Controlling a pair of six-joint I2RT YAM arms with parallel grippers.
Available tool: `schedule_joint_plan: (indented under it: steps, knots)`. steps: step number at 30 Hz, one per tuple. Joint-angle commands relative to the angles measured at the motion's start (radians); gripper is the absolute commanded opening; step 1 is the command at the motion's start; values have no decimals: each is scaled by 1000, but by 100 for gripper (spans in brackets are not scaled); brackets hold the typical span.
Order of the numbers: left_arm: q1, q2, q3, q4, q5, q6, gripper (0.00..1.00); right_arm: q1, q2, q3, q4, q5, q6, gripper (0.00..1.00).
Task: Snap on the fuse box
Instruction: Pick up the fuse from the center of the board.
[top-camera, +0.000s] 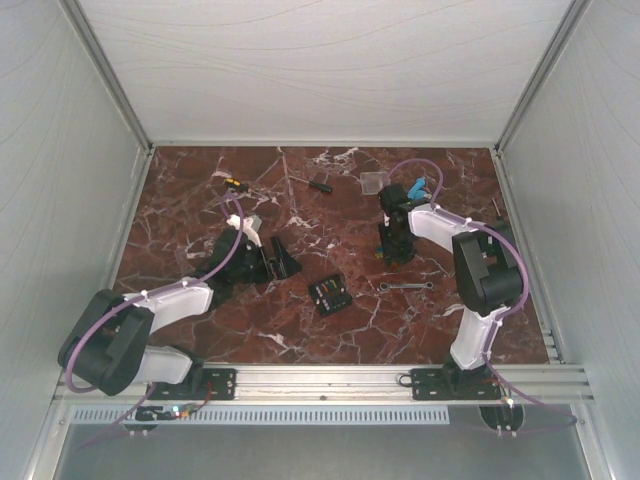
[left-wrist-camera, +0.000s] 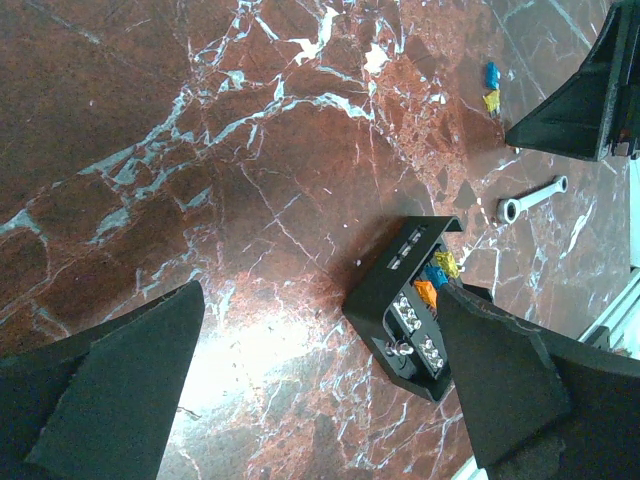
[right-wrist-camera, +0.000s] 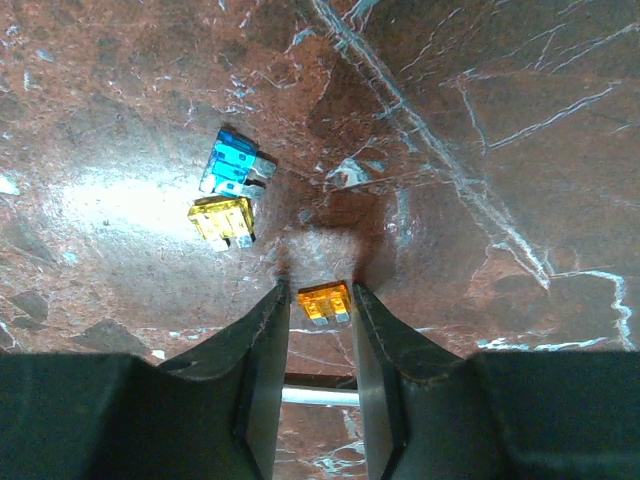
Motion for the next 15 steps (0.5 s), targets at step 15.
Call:
schedule_joint_plan:
  steps: [15]
  knots:
    - [-4, 10, 21, 76, 71, 15, 94, 59, -23, -6, -27, 23, 10, 11]
